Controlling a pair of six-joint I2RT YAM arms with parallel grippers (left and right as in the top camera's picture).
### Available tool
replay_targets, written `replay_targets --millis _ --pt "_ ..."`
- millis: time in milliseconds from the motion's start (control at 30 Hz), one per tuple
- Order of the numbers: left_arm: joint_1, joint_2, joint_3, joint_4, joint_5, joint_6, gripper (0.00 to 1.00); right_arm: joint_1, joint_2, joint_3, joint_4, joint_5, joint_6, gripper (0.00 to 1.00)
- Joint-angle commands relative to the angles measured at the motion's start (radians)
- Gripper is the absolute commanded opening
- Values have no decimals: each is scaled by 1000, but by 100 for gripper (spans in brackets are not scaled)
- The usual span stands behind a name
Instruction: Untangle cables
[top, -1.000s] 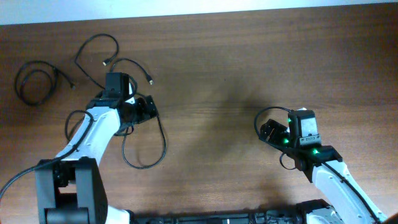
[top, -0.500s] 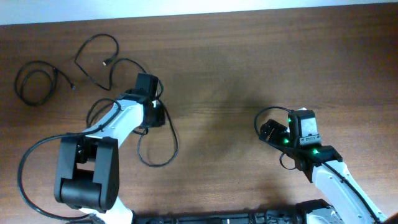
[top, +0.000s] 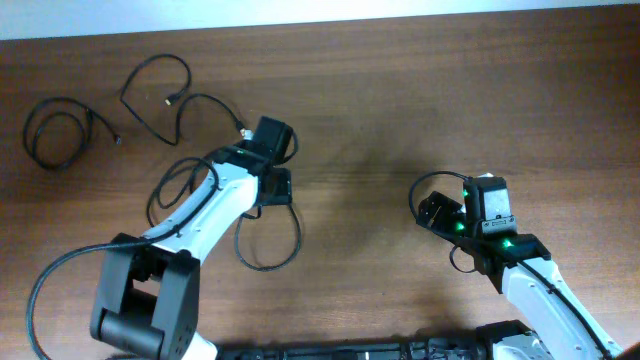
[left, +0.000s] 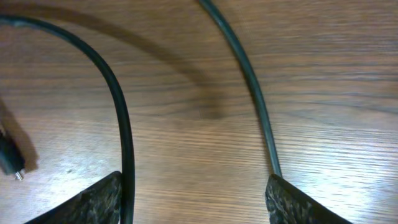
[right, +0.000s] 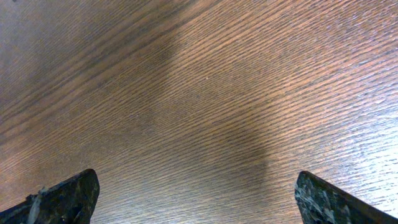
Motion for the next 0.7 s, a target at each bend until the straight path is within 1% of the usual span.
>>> replay_targets --millis 0,33,67,100,133,233,300,367,400,433,467,500,533,567,600,667 --pt "-51 -16 16 50 17 -2 80 3 -2 2 1 13 -7 99" --pt "-60 -16 16 56 16 -2 82 3 -2 2 1 13 -7 99" --pt "-60 -16 16 58 17 -2 90 3 -2 2 1 13 -7 99" --pt "-60 -14 16 59 17 -2 96 3 -2 2 1 13 -7 99" --pt "-60 -5 16 59 17 -2 99 3 -2 2 1 13 -7 99" --pt "-63 53 16 68 24 -2 99 3 -2 2 1 13 -7 99" --pt "-100 116 16 74 32 -2 99 3 -2 2 1 13 -7 99" --pt "-119 150 16 73 32 -36 100 3 -2 2 1 13 -7 99" --pt "-127 164 16 69 32 -36 94 3 -2 2 1 13 -7 99" --pt "-128 165 16 53 31 -40 79 3 -2 2 1 13 -7 99" --pt "-128 165 16 43 30 -40 67 3 -2 2 1 13 -7 99" --pt "-128 165 16 35 19 -40 59 3 -2 2 1 13 -7 99" --pt "-128 165 16 22 -9 -41 37 3 -2 2 1 13 -7 99" --pt "-123 165 16 -7 -71 -41 11 3 -2 2 1 13 -7 99" --pt "-115 165 16 -35 -121 -59 1 3 -2 2 1 13 -7 99" --pt "-63 165 16 -72 -156 -142 0 3 -2 2 1 13 -7 99"
